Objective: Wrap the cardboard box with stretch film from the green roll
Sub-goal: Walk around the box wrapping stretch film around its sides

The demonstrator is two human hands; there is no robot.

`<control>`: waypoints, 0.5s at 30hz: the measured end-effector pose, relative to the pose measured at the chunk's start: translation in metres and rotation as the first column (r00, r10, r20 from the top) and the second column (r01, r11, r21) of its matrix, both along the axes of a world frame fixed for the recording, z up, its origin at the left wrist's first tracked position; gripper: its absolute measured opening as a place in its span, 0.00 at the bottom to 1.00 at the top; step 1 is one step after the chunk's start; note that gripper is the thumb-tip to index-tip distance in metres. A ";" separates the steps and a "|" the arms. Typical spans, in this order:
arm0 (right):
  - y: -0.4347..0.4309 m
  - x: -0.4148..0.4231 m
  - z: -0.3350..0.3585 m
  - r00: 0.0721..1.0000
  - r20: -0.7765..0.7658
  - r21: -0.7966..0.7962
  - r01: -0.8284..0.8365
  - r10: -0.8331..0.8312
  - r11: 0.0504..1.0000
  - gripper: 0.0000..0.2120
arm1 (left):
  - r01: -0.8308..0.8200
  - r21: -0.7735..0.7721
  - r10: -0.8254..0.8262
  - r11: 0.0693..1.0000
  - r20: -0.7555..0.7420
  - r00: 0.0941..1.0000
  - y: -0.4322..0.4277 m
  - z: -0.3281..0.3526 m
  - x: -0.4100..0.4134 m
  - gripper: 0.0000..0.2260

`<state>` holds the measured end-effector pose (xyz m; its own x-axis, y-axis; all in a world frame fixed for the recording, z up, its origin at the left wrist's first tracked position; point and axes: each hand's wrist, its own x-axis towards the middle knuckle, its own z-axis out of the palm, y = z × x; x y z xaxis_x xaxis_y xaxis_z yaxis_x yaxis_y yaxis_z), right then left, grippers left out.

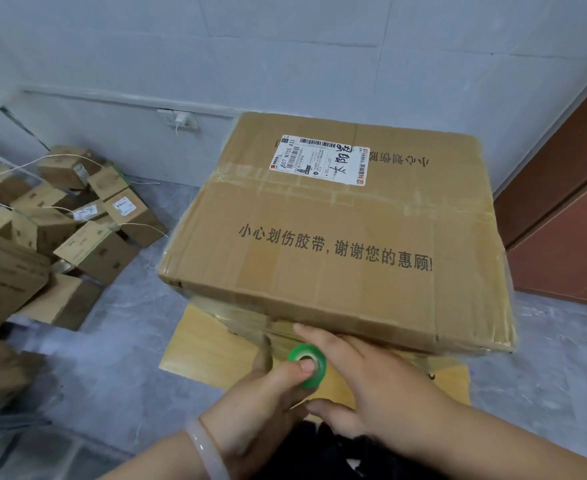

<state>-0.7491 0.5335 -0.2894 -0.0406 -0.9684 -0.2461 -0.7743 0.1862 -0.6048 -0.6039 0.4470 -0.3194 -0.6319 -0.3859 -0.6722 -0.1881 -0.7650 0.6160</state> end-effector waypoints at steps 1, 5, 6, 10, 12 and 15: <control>0.003 -0.005 0.001 0.999 0.020 -0.024 -0.029 0.029 0.999 0.33 | -0.036 -0.014 0.036 0.999 0.003 0.999 0.007 -0.001 -0.002 0.56; 0.012 -0.016 0.009 0.995 0.067 -0.062 -0.075 0.079 0.995 0.25 | -0.164 -0.051 0.164 0.985 -0.005 0.986 0.032 -0.007 -0.012 0.55; 0.015 -0.017 0.008 0.994 0.076 -0.060 -0.073 0.077 0.996 0.24 | -0.178 -0.055 0.178 0.983 -0.011 0.984 0.038 -0.008 -0.015 0.54; 0.031 -0.028 0.004 0.985 0.160 -0.074 -0.052 0.064 0.996 0.21 | -0.262 -0.093 0.260 0.961 -0.029 0.965 0.059 -0.006 -0.025 0.50; 0.039 -0.036 0.004 0.980 0.191 -0.095 -0.034 0.051 0.995 0.21 | -0.290 -0.109 0.288 0.951 -0.034 0.957 0.066 -0.005 -0.032 0.51; 0.049 -0.046 0.007 0.984 0.169 -0.130 -0.034 0.056 0.991 0.26 | -0.329 -0.111 0.327 0.938 -0.034 0.944 0.076 -0.004 -0.042 0.50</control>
<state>-0.7956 0.5829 -0.2820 0.0357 -0.9919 -0.1217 -0.6625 0.0677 -0.7460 -0.6455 0.5230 -0.3238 -0.4669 -0.6463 -0.6035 0.0709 -0.7077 0.7030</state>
